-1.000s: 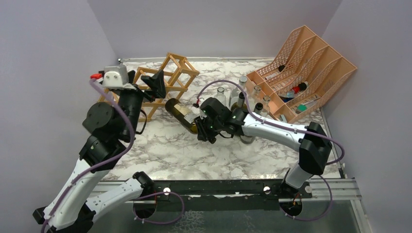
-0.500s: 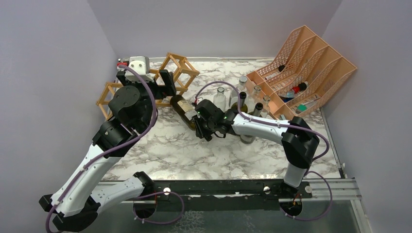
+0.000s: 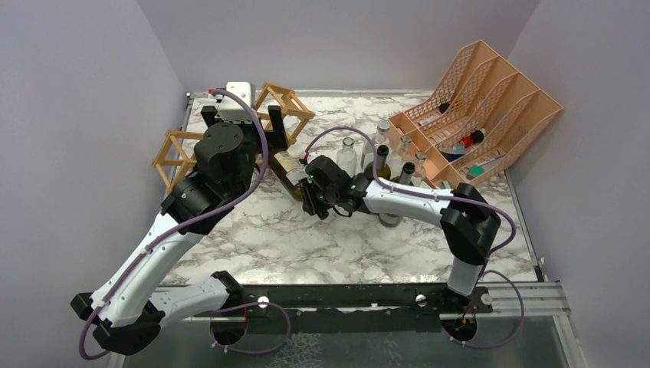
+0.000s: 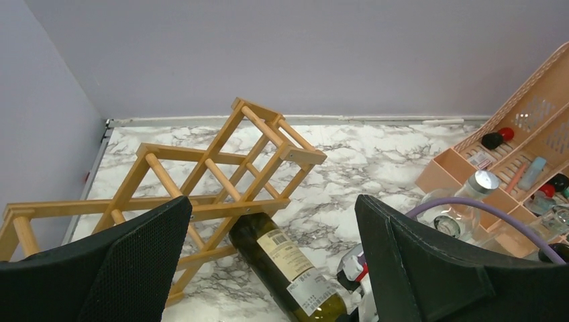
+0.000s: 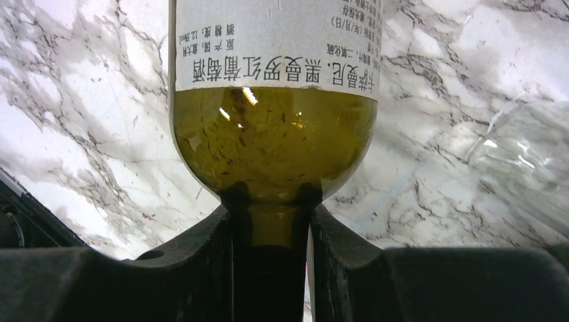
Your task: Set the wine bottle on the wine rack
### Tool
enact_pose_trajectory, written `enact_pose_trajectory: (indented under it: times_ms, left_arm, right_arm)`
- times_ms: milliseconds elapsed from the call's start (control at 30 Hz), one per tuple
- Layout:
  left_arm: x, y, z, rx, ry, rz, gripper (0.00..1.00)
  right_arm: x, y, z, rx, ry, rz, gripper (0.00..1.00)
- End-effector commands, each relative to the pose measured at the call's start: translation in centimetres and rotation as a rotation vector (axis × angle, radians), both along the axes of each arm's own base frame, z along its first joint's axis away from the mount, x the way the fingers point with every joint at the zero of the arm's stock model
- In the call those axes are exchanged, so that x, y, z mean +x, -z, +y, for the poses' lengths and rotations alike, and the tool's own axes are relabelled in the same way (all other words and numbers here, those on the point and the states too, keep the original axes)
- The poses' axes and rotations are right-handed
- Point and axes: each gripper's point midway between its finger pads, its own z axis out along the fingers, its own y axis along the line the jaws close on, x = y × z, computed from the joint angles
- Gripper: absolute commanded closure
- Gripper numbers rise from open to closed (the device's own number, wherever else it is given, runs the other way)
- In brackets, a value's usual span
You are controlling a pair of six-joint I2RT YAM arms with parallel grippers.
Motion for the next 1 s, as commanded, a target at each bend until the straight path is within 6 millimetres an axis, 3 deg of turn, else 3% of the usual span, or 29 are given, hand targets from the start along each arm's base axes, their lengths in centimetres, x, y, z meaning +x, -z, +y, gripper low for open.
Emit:
enact_pose_trajectory:
  times_ms: [0, 533, 967]
  left_arm:
    - [-0.1, -1.0, 0.0, -0.015, 0.000, -0.005, 0.01]
    - [-0.3, -1.4, -0.6, -0.018, 0.037, 0.009, 0.01]
    - [-0.7, -1.7, -0.8, -0.032, 0.064, 0.014, 0.01]
  right_arm:
    - [3.7, -5.4, 4.3, 0.189, 0.021, -0.177, 0.99]
    - [7.8, -5.0, 8.4, 0.179, -0.012, -0.311, 0.99]
    - [10.8, -3.4, 9.2, 0.089, 0.028, -0.348, 0.86]
